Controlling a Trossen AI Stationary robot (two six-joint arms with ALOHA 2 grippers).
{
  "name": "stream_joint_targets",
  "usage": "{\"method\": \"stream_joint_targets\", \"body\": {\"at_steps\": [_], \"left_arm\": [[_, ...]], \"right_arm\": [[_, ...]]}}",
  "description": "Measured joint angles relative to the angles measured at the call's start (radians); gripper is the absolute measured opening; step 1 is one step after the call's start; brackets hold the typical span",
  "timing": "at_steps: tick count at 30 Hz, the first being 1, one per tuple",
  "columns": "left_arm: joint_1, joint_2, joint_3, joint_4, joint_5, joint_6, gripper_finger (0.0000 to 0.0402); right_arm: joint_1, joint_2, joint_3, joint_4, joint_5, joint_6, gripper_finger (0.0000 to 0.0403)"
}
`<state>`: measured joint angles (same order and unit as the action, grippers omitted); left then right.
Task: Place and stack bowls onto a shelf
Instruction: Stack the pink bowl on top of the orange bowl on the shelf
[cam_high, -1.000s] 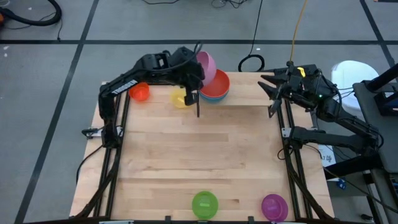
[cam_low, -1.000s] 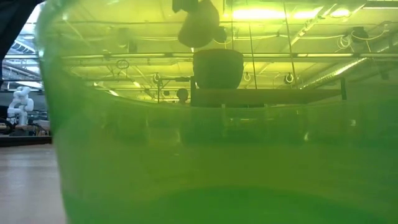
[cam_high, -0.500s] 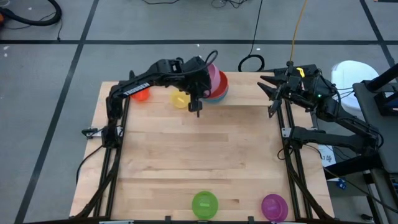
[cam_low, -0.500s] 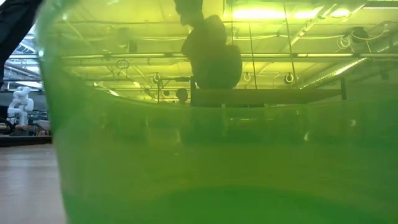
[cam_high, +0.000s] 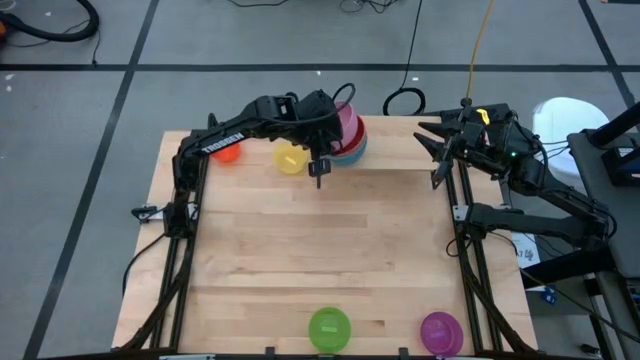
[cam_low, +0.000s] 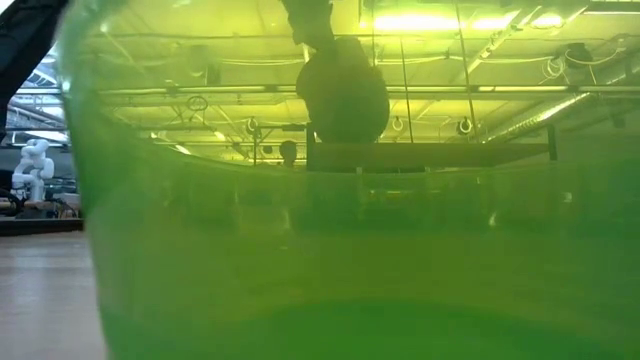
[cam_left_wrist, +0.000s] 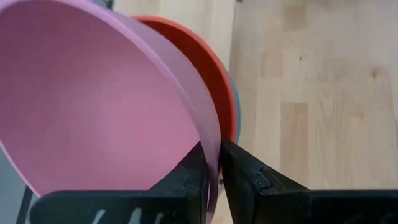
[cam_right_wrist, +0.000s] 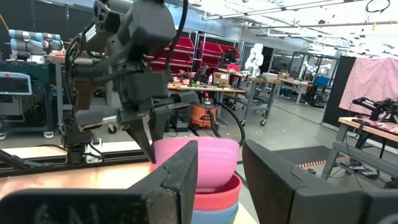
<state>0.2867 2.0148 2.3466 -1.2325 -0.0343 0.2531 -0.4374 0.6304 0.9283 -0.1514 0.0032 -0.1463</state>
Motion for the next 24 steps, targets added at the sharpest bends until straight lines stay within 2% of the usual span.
{"method": "stream_joint_targets", "body": {"at_steps": [14, 20, 24], "left_arm": [[-0.008, -0.002, 0.008, 0.006, -0.002, 0.01, 0.0046], [-0.006, -0.002, 0.009, 0.004, -0.003, 0.025, 0.0011], [-0.006, -0.002, 0.01, 0.007, -0.003, 0.027, 0.0019]], "right_arm": [[0.0, 0.0, 0.0, -0.003, 0.0, -0.015, 0.0118], [0.0, 0.0, 0.0, -0.003, 0.0, -0.015, 0.0118], [0.0, 0.0, 0.0, -0.003, 0.0, -0.015, 0.0118]]}}
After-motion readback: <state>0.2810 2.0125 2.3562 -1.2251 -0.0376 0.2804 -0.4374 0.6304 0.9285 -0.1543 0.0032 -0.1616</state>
